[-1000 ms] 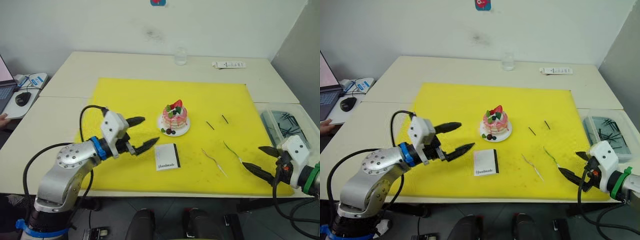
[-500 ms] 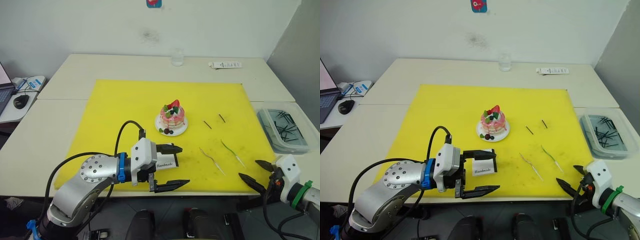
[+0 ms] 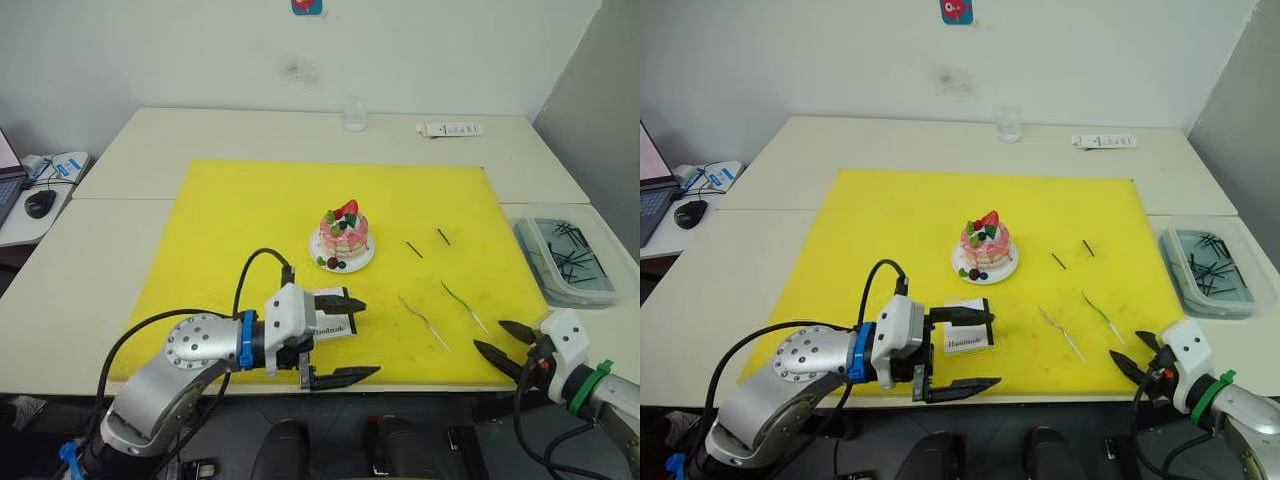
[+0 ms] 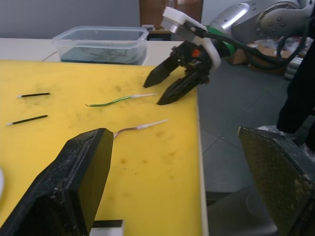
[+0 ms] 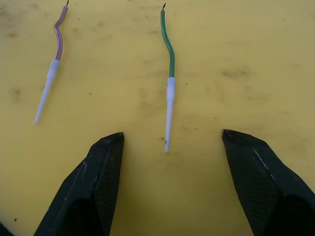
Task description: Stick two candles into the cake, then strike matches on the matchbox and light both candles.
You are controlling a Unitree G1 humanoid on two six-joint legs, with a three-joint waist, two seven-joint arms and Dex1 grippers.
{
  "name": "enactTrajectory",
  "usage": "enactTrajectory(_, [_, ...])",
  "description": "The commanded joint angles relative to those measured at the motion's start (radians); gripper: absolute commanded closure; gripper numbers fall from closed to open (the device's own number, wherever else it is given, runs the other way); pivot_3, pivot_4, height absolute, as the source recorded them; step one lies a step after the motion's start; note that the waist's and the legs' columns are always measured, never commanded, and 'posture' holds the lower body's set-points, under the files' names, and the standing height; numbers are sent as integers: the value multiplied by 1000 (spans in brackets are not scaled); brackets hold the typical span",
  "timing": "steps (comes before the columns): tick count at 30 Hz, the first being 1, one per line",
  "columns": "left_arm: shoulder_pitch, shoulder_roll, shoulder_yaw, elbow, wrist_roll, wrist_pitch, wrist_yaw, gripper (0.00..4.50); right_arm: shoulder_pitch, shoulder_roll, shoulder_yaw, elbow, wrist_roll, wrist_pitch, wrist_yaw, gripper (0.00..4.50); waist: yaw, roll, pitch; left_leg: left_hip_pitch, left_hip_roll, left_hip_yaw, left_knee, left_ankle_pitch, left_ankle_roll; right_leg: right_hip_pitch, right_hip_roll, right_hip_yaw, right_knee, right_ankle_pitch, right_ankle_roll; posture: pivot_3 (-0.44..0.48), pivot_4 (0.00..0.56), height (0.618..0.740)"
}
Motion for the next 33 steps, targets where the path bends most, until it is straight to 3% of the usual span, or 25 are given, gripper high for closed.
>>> enactTrajectory(1, [-12, -5, -1, -42, -8, -12, 6, 0, -3, 3, 6, -23, 0, 0, -4, 1405, 0, 0, 0, 0, 0, 0, 0, 0, 0, 0, 0, 0, 0, 0, 0, 0, 150, 740])
enactTrajectory(4, [-14, -7, -2, -39, -7, -11, 5, 0, -6, 8, 7, -23, 3, 2, -10, 2092, 0, 0, 0, 0, 0, -1, 0, 0, 0, 0, 0, 0, 0, 0, 0, 0, 150, 740])
enactTrajectory(10, [-22, -15, -8, -49, -11, 2, 14, 0, -11, 18, 4, -26, 7, -1, -9, 4333, 0, 0, 0, 0, -1, 0, 0, 0, 0, 0, 0, 0, 0, 0, 0, 0, 150, 740])
enactTrajectory(11, [-24, -16, -8, -48, -12, 4, 14, 0, -13, 19, 4, -26, 6, -2, -9, 4476, 0, 0, 0, 0, -1, 0, 0, 0, 0, 0, 0, 0, 0, 0, 0, 0, 150, 740])
enactTrajectory(20, [-19, -38, 1, -43, -28, 36, 52, 0, -19, 42, -36, -54, 46, -12, -9, 4476, 0, 0, 0, 0, -1, 0, 0, 0, 0, 0, 0, 0, 0, 0, 0, 0, 150, 740])
enactTrajectory(24, [-35, -109, 67, -2, -170, 178, 156, 0, -74, 41, -70, -142, 123, 31, -32, 4476, -1, 1, 0, 0, -1, 1, 0, 0, 0, 0, 0, 0, 0, 0, 0, 0, 150, 740])
enactTrajectory(27, [-59, -174, 140, 46, -375, 339, 270, 0, -146, 31, -71, -213, 182, 84, -64, 4476, -1, 0, 0, 0, 0, -1, 0, 0, 0, 0, 0, 0, 0, 0, 1, 0, 150, 740])
enactTrajectory(32, [-143, -340, 190, 135, -494, 424, 489, 0, -327, 38, 3, -278, 197, 125, -137, 4476, 0, 0, 0, 0, -2, -2, 0, 0, 0, 1, 3, 0, 1, 1, 2, 0, 150, 740])
enactTrajectory(33, [-161, -367, 198, 143, -515, 427, 511, 191, -350, 41, 17, -286, 199, 132, -147, 4493, 0, -1, 0, -1, -2, -2, 1, 0, 0, 1, 3, 0, 0, 3, 5, 0, 150, 740])
